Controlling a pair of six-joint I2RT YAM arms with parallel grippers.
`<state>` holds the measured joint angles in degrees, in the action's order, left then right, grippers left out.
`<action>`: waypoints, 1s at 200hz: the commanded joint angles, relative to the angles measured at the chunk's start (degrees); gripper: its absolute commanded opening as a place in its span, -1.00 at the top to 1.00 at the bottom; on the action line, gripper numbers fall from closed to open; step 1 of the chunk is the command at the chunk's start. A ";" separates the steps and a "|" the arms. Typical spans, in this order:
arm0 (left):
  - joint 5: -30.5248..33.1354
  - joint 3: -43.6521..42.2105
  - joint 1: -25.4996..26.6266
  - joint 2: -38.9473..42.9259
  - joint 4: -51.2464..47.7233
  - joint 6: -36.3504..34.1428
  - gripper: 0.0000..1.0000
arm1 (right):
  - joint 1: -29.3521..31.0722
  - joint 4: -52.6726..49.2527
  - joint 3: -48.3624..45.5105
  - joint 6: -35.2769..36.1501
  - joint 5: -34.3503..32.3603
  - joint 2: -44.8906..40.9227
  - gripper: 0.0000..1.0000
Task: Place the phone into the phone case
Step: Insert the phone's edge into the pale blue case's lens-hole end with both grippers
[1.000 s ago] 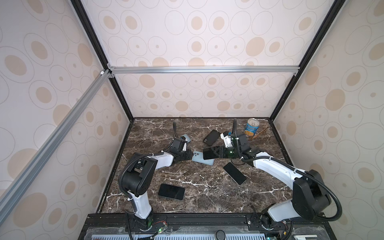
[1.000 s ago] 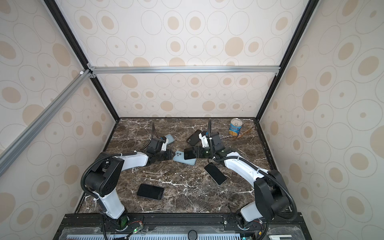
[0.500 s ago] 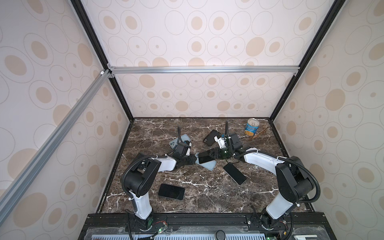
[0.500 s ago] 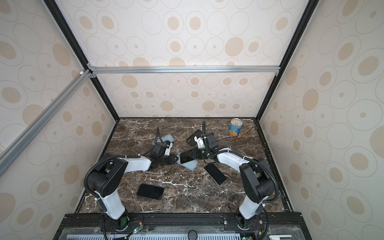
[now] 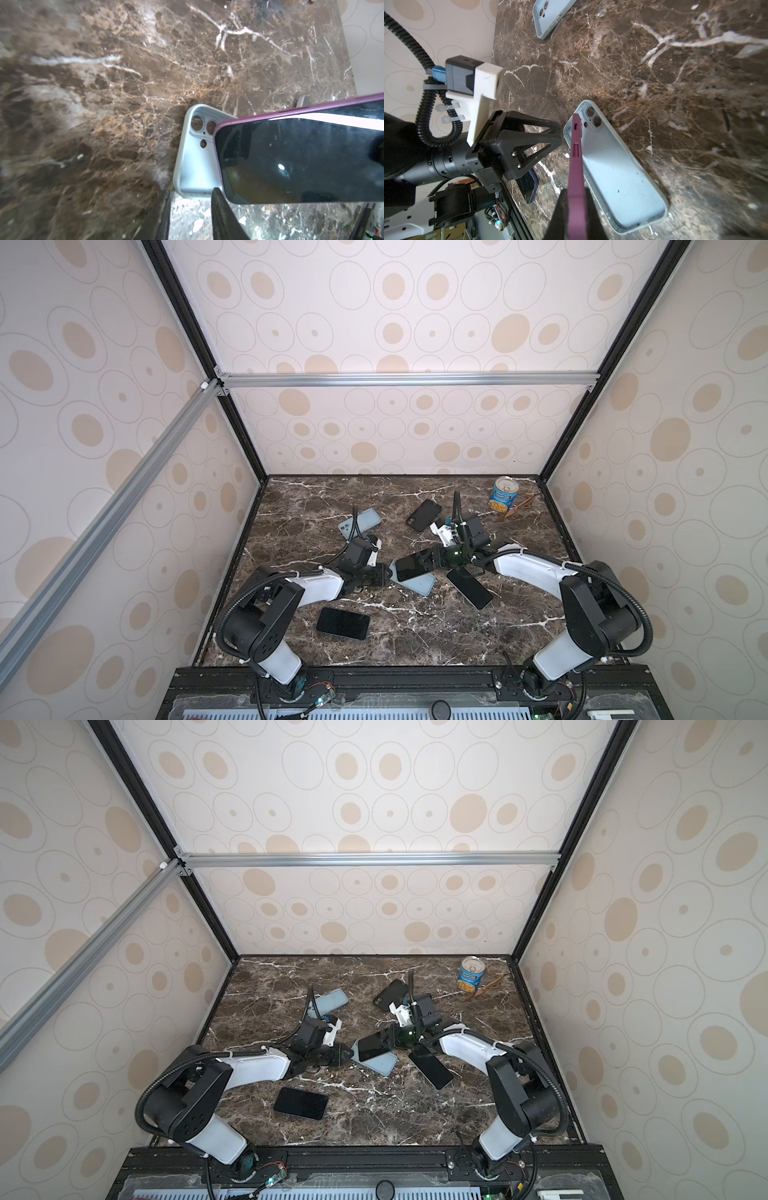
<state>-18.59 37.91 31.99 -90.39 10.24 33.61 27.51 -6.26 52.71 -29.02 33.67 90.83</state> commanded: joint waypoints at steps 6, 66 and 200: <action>2.61 5.14 0.18 3.39 -6.53 -3.93 0.30 | -0.17 -2.69 2.94 2.15 0.09 -2.80 1.00; 5.61 9.18 -0.85 3.60 -9.01 -6.69 0.24 | -0.11 -0.24 2.72 -1.34 -0.81 -3.04 1.00; -1.48 3.77 -0.79 -4.33 0.69 -1.11 0.25 | 0.27 12.03 -3.47 -13.84 1.51 -0.27 1.00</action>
<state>-18.39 40.21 31.38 -93.14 9.58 31.70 27.57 -0.25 50.24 -38.89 33.71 90.00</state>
